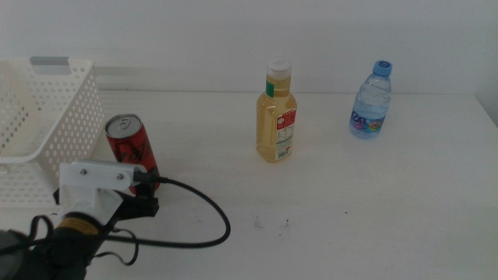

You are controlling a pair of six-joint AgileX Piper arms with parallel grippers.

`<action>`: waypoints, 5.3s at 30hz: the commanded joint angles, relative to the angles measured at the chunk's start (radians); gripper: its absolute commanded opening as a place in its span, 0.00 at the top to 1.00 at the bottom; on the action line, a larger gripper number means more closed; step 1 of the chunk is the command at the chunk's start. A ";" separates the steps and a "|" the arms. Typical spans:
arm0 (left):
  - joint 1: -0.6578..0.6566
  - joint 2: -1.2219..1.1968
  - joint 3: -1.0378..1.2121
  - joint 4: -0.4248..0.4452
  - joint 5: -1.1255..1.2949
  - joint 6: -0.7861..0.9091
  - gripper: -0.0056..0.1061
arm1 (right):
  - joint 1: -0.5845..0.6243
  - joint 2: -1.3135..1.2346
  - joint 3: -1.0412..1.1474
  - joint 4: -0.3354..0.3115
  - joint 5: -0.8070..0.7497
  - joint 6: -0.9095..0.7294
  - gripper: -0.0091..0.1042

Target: Use arms to grab the bottles and put them into the dustbin to the left of the table.

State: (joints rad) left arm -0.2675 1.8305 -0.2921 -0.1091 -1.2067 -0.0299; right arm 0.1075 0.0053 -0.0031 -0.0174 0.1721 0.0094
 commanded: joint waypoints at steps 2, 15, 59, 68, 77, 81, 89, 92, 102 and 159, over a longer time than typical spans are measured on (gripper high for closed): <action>-0.003 0.048 -0.061 -0.012 0.000 0.002 0.11 | -0.008 -0.005 0.003 -0.004 -0.011 -0.003 0.20; -0.003 0.179 -0.214 -0.106 0.032 0.006 0.11 | -0.008 -0.005 0.003 -0.004 -0.011 -0.003 0.20; 0.098 -0.488 -0.887 0.040 2.061 0.171 0.97 | -0.008 -0.005 0.003 -0.004 -0.011 -0.003 0.20; 0.392 -0.257 -1.344 -0.024 2.428 0.410 0.97 | -0.008 -0.005 0.003 -0.004 -0.011 -0.003 0.20; 0.579 -0.003 -1.539 -0.153 2.428 0.477 0.97 | -0.008 -0.005 0.003 -0.004 -0.011 -0.003 0.20; 0.613 0.075 -1.544 -0.153 2.428 0.479 0.97 | -0.008 -0.005 0.003 -0.004 -0.011 -0.003 0.20; 0.623 0.220 -1.544 -0.147 2.428 0.504 0.96 | -0.008 -0.005 0.003 -0.004 -0.011 -0.003 0.20; 0.623 0.258 -1.544 -0.116 2.428 0.504 0.90 | -0.008 -0.005 0.003 -0.004 -0.011 -0.003 0.20; 0.623 0.288 -1.538 -0.102 2.368 0.530 0.32 | -0.008 -0.005 0.003 -0.004 -0.011 -0.003 0.20; -0.225 -1.089 -0.159 0.025 1.293 0.130 0.11 | -0.008 -0.005 0.003 -0.004 -0.011 -0.003 0.20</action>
State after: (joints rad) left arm -0.4871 0.7473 -0.4547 -0.0862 0.1013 0.1089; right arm 0.1075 0.0053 -0.0031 -0.0174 0.1721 0.0094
